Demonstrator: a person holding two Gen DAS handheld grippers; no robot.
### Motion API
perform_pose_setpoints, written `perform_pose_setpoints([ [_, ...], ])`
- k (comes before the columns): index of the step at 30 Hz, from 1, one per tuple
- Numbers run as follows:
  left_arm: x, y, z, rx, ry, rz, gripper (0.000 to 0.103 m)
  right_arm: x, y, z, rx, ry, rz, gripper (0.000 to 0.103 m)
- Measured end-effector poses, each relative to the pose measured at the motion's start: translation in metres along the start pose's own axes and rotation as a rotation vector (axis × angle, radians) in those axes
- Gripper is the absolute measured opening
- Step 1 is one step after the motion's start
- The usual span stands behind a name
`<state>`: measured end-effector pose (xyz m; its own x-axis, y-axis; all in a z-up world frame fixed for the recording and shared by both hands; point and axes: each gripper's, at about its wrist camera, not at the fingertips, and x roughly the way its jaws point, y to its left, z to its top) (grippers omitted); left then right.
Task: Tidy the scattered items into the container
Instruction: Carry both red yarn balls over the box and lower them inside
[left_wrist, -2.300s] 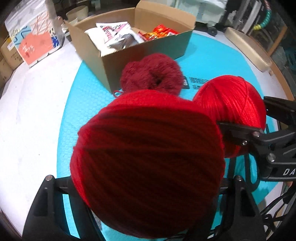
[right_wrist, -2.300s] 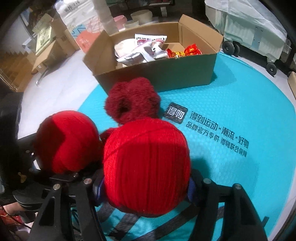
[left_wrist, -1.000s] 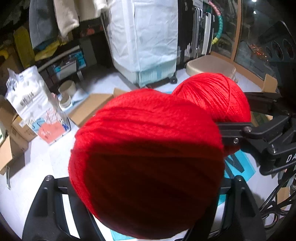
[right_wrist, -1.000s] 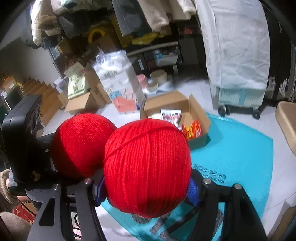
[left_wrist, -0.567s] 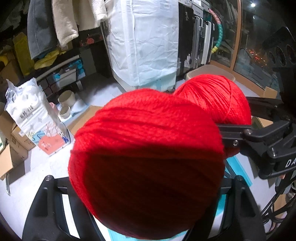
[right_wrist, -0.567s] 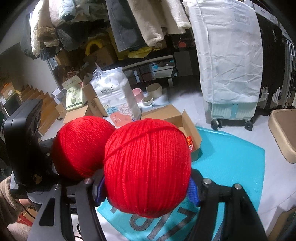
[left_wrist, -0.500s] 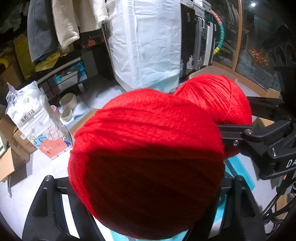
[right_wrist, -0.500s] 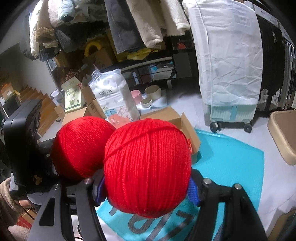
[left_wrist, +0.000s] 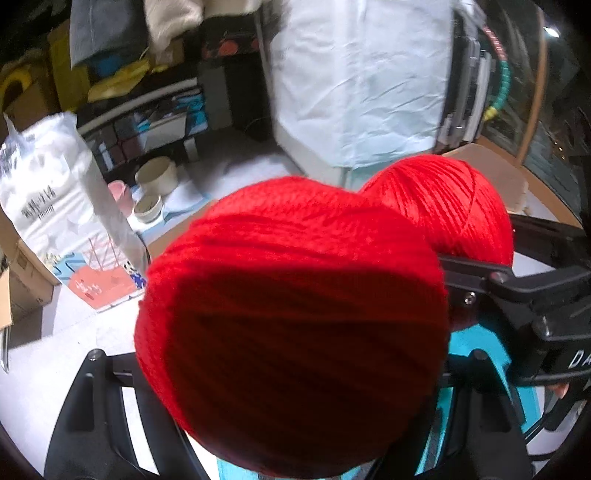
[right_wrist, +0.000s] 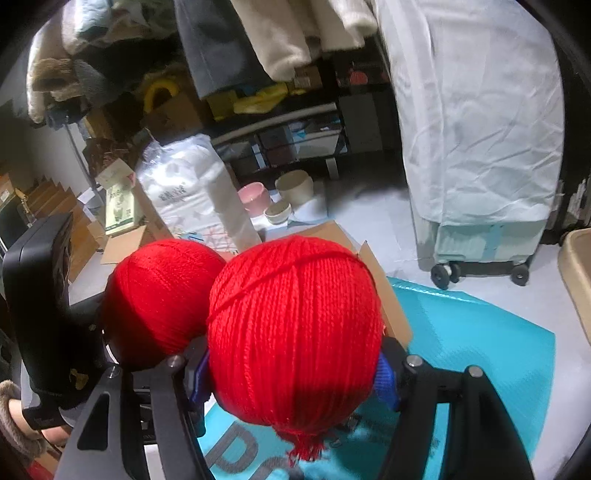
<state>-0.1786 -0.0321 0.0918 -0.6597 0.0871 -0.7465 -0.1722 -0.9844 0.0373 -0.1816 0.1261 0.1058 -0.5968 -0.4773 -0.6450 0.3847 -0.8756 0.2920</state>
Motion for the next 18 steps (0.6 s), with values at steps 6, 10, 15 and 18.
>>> perform_pose_setpoints([
  [6, 0.056, 0.023, -0.006, -0.075, 0.042, 0.018, 0.078, 0.067, -0.015, 0.005, 0.002, 0.038, -0.016, 0.07],
  [10, 0.085, 0.038, -0.012, -0.12, 0.07, 0.021, 0.078, 0.105, -0.023, 0.006, 0.003, 0.073, -0.023, 0.07],
  [15, 0.108, 0.048, -0.012, -0.154, 0.089, 0.036, 0.078, 0.137, -0.028, 0.007, 0.004, 0.096, -0.032, 0.071],
  [18, 0.118, 0.053, -0.008, -0.166, 0.1, 0.032, 0.078, 0.149, -0.031, 0.009, 0.004, 0.099, -0.043, 0.072],
])
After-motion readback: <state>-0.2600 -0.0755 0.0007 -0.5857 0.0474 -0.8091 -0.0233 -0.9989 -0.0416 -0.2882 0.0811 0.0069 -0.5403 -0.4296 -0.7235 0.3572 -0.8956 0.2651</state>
